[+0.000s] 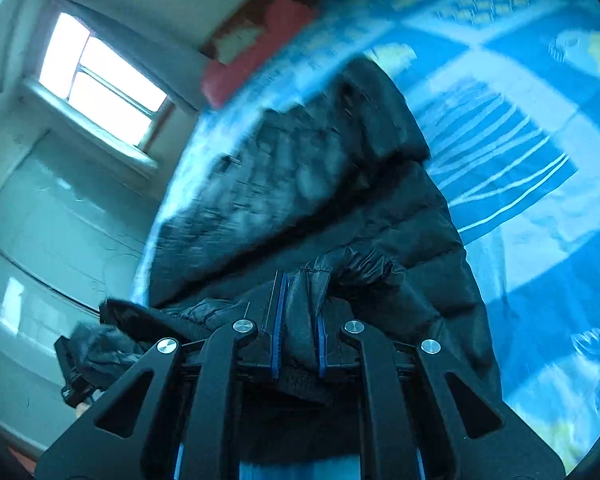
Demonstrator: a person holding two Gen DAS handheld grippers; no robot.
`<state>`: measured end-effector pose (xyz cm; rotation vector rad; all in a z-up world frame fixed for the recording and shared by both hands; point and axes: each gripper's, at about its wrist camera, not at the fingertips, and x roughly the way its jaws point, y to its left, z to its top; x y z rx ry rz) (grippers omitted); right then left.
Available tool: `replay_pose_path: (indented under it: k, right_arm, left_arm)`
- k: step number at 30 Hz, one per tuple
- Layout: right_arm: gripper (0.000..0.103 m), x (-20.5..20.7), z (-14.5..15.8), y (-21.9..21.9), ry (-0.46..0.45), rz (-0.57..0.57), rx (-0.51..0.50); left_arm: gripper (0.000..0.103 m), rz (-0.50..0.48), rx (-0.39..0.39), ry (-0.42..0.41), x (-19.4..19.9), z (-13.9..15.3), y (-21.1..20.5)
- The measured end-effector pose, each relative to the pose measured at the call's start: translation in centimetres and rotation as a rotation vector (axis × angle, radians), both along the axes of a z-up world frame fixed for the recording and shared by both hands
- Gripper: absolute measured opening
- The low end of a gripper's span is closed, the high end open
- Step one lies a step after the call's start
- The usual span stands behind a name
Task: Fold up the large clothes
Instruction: 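Lift the hem with both grippers and fold it toward the collar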
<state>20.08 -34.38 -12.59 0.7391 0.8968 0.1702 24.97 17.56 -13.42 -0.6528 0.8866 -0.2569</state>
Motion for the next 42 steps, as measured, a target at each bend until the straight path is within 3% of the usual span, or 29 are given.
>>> replay_pose_path:
  k: [3, 10, 24, 29, 35, 36, 38, 40, 42]
  right_arm:
    - [0.012, 1.6, -2.4, 0.3, 0.036, 0.001, -0.010]
    - [0.011, 1.6, -3.0, 0.5, 0.024, 0.004, -0.014]
    - [0.011, 2.0, -2.9, 0.0, 0.038, 0.003, -0.009]
    - [0.011, 2.4, -2.6, 0.3, 0.052, 0.003, -0.007]
    - [0.011, 2.8, -2.5, 0.4, 0.060, 0.003, -0.005]
    - [0.011, 2.8, -2.5, 0.4, 0.061, 0.003, -0.001]
    - [0.012, 2.9, -2.6, 0.4, 0.065, 0.003, 0.004]
    - [0.012, 2.9, -2.4, 0.4, 0.067, 0.006, 0.002]
    - [0.017, 2.9, -1.9, 0.4, 0.062, 0.012, -0.004]
  left_arm:
    - [0.014, -0.004, 0.000, 0.028, 1.4, -1.9, -0.1]
    - [0.016, -0.031, -0.008, 0.014, 2.0, -2.7, 0.2]
    - [0.030, -0.143, -0.120, -0.012, 0.7, 0.9, 2.9]
    - [0.032, -0.183, -0.113, -0.046, -0.6, 2.1, 3.4]
    - [0.034, -0.168, -0.207, -0.075, -1.3, 2.5, 5.0]
    - [0.035, -0.151, -0.212, -0.078, -1.4, 2.5, 5.4]
    - [0.061, -0.062, -0.195, -0.097, -1.9, 2.5, 6.8]
    - [0.065, 0.007, -0.169, -0.109, -2.5, 2.5, 7.9]
    - [0.065, 0.002, -0.147, -0.094, -2.6, 2.2, 8.3]
